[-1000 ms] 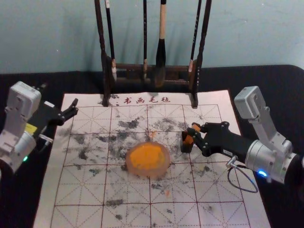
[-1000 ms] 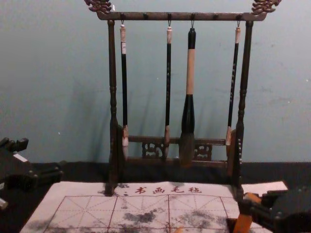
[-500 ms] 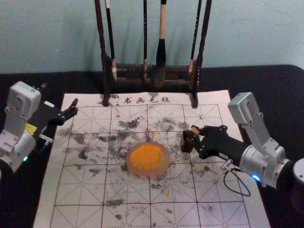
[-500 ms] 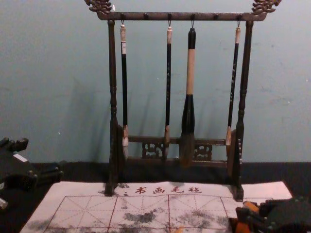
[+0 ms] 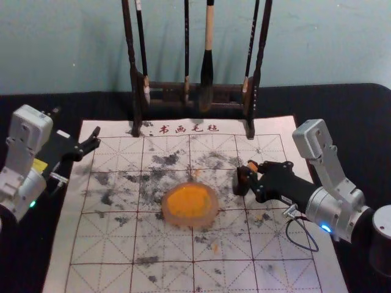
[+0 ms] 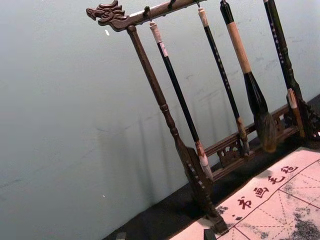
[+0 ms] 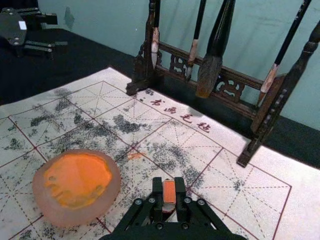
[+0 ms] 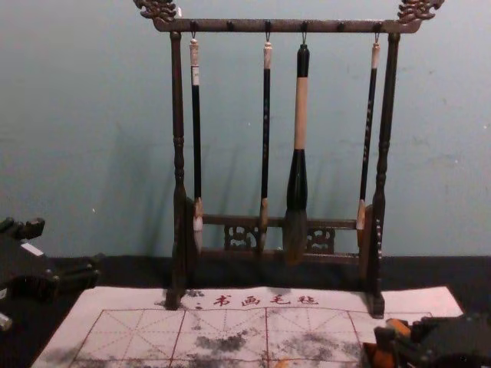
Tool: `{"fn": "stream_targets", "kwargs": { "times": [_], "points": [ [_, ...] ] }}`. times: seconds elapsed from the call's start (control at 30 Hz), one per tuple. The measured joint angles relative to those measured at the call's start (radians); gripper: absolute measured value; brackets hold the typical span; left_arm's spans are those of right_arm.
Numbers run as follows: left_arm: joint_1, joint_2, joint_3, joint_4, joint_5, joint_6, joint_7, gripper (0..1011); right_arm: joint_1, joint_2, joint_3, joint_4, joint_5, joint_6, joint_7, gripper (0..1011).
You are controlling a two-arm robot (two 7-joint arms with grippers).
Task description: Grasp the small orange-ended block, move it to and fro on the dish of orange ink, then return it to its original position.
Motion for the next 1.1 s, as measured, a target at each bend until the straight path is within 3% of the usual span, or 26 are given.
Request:
{"fn": "stream_targets", "kwargs": {
  "times": [0.63,1.1],
  "points": [
    [0.000,0.000,0.000,0.000,0.000,0.000,0.000,1001,-0.014,-0.035,0.018,-0.002,0.012,0.019,0.002,149],
    [0.000,0.000,0.000,0.000,0.000,0.000,0.000,1001,-0.014,-0.037,0.014,-0.001,0.009,0.024,-0.001,149]
  ]
}}
